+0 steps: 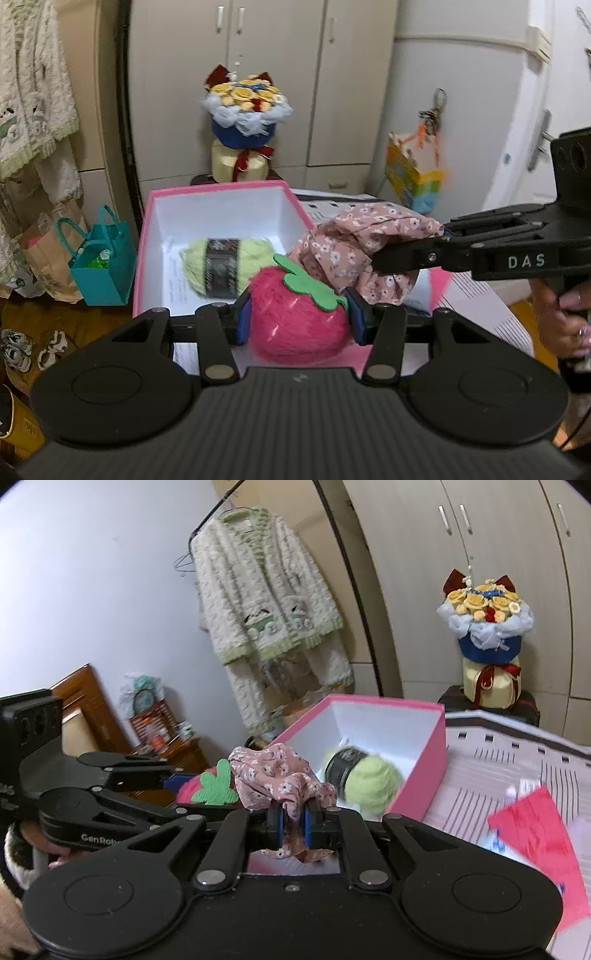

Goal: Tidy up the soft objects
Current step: 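Carry the strawberry plush with the left tool into the pink box while the right tool drops the scrunchie there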

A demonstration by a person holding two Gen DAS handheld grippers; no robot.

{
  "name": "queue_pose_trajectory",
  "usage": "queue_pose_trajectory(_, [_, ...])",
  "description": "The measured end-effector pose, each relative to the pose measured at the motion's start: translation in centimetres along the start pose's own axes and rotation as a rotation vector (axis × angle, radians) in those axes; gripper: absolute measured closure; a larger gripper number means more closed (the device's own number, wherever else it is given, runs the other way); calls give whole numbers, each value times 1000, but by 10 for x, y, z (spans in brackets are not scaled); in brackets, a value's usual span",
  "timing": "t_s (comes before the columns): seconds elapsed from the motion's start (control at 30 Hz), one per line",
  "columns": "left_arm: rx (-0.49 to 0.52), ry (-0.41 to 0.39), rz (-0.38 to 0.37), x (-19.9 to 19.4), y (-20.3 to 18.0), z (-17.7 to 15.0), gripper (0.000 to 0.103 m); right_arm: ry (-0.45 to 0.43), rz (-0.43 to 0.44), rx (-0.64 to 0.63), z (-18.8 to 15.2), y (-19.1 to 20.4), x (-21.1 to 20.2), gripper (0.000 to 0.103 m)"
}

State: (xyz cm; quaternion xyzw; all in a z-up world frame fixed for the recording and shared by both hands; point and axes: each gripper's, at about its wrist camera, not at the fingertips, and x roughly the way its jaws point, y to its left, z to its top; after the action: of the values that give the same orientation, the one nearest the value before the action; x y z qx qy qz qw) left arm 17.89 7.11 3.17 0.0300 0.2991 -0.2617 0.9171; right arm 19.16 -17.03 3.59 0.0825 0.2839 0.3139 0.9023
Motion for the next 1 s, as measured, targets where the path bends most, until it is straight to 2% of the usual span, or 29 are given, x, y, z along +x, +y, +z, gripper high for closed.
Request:
queue_pose_trajectory(0.1, [-26, 7, 12, 20, 17, 10, 55, -17, -40, 9, 12, -5, 22, 90])
queue_pose_trajectory(0.2, [-50, 24, 39, 44, 33, 16, 55, -34, -125, -9, 21, -11, 45, 90])
queue_pose_trajectory(0.43, [-112, 148, 106, 108, 68, 24, 55, -7, -300, -74, 42, -29, 101, 89])
queue_pose_trajectory(0.53, [-91, 189, 142, 124, 72, 25, 54, 54, -317, -56, 46, -44, 124, 88])
queue_pose_trajectory(0.7, [-78, 234, 156, 137, 72, 24, 53, 123, -328, -64, 45, -53, 147, 85])
queue_pose_trajectory(0.77, [-83, 237, 162, 140, 72, 24, 50, 135, -333, -75, 45, -53, 151, 74])
queue_pose_trajectory(0.83, [-84, 246, 168, 141, 71, 23, 48, 139, -332, -83, 45, -51, 151, 58])
queue_pose_trajectory(0.93, [-71, 225, 167, 134, 65, 22, 35, 122, -300, -76, 45, -49, 139, 47])
queue_pose_trajectory(1.0, [-66, 200, 167, 125, 63, 22, 33, 108, -270, -62, 45, -48, 127, 44])
